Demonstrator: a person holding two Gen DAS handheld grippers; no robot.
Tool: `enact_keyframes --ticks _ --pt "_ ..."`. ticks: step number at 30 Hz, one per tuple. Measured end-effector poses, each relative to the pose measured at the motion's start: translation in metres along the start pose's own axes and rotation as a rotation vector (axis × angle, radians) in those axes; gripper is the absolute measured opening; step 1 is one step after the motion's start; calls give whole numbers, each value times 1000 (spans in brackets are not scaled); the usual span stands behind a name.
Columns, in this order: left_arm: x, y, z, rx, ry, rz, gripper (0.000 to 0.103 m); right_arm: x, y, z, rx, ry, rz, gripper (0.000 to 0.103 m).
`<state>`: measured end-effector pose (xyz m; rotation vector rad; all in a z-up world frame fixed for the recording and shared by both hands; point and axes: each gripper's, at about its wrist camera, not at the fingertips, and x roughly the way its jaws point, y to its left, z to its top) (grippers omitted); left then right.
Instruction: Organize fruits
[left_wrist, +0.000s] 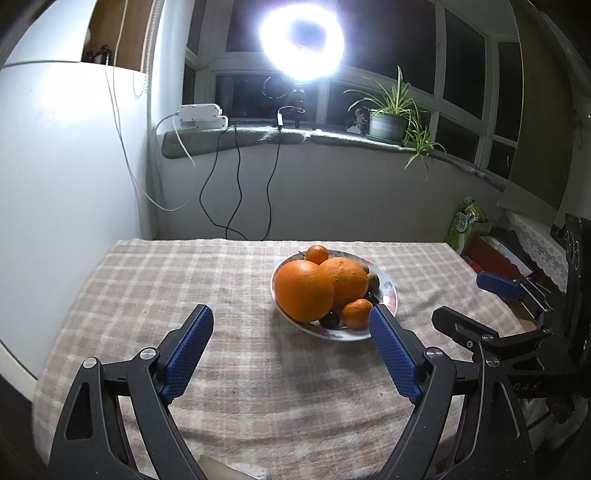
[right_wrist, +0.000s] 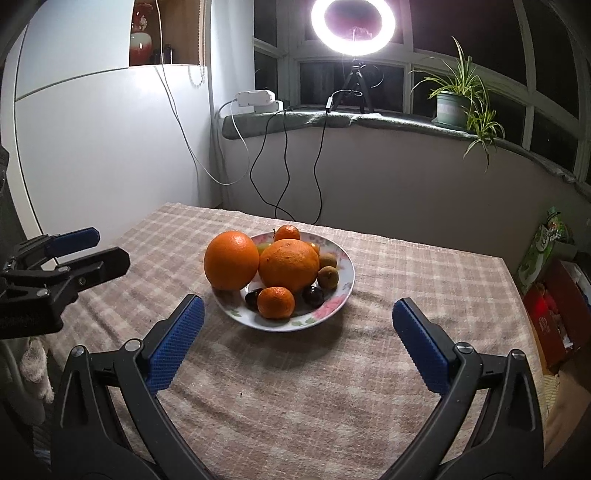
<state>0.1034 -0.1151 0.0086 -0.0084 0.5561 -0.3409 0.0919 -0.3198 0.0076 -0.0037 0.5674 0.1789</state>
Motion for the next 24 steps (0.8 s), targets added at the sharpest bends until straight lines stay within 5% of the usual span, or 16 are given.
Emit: enact_keyframes --ticks 24 --pt "-4 -7 -2 23 -12 2 86 0 4 -2 -3 0 2 103"
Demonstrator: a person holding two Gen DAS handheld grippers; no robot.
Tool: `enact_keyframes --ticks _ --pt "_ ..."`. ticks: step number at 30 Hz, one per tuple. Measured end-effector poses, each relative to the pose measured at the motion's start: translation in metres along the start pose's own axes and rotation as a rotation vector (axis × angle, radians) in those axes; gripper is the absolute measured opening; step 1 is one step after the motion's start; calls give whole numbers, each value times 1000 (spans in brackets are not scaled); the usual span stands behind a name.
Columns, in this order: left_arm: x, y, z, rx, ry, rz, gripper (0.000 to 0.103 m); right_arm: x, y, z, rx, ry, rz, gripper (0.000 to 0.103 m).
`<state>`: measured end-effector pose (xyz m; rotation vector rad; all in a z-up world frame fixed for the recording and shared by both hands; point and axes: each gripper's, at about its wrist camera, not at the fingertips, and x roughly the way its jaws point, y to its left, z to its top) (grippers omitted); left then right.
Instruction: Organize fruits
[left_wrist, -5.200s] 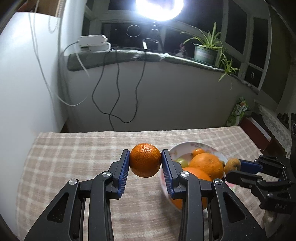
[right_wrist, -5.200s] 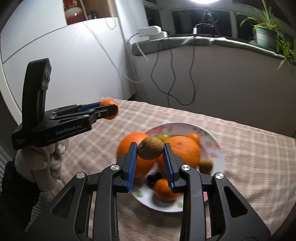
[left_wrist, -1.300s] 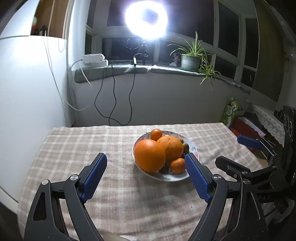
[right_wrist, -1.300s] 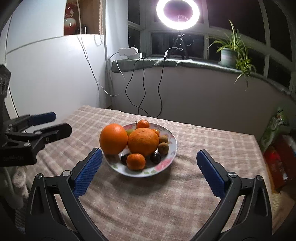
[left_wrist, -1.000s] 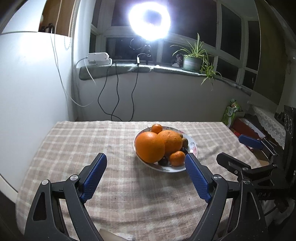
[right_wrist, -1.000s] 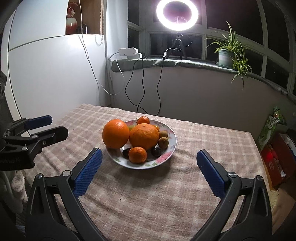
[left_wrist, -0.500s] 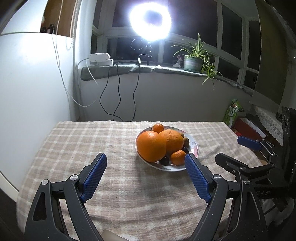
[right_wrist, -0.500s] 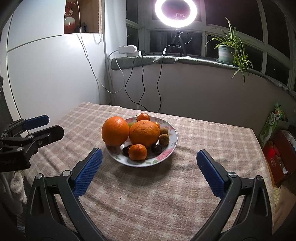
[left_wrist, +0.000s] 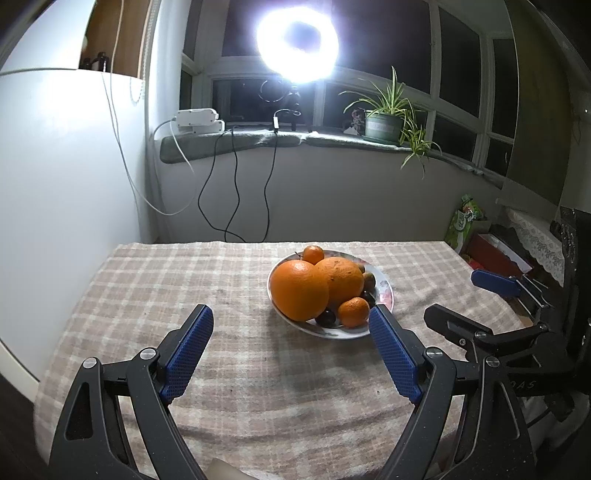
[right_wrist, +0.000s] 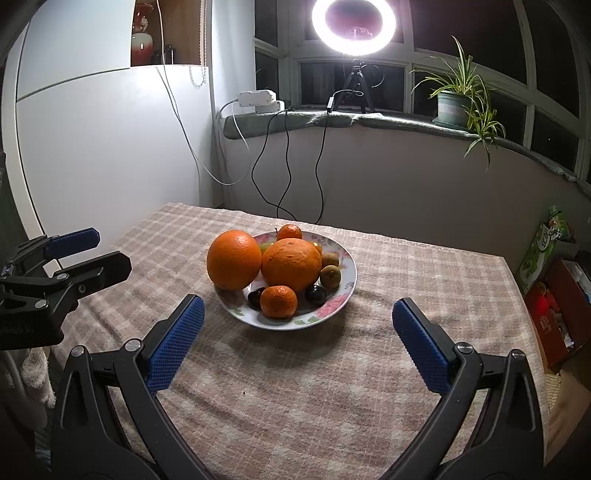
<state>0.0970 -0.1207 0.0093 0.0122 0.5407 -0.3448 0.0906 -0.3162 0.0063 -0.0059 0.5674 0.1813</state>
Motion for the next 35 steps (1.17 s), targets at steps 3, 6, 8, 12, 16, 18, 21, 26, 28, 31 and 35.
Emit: enact_keyframes --ticks 3,6,8,12,16,18,21,26,28,31,35 --pt "-1 0 -1 -2 -2 -1 86 -1 2 -1 -1 1 0 103" --pt "-1 -1 -2 -6 -3 -2 86 -1 3 -1 -3 3 2 103" --pt "-1 -1 -2 -9 -3 -1 86 -1 4 -2 -4 4 0 103" --pt "-2 0 -2 -10 -4 0 86 0 4 -2 -5 6 3 103" --pt "-3 2 -2 -14 -9 16 86 0 4 -2 -4 6 2 103" --pt "-3 3 -1 -18 -7 23 86 1 5 -2 -5 7 2 103" --pt "0 5 -1 -21 -1 27 86 2 4 -3 -5 8 4 103" --pt "1 4 -2 -24 1 30 86 4 3 -4 -4 12 5 103" --pt "1 4 -2 -22 -5 34 86 5 2 -5 -4 14 4 103" --pt "1 5 -2 -23 -13 38 86 7 -1 -6 0 17 4 103" --pt "1 4 -2 -17 -23 44 86 10 -6 -7 11 22 1 103"
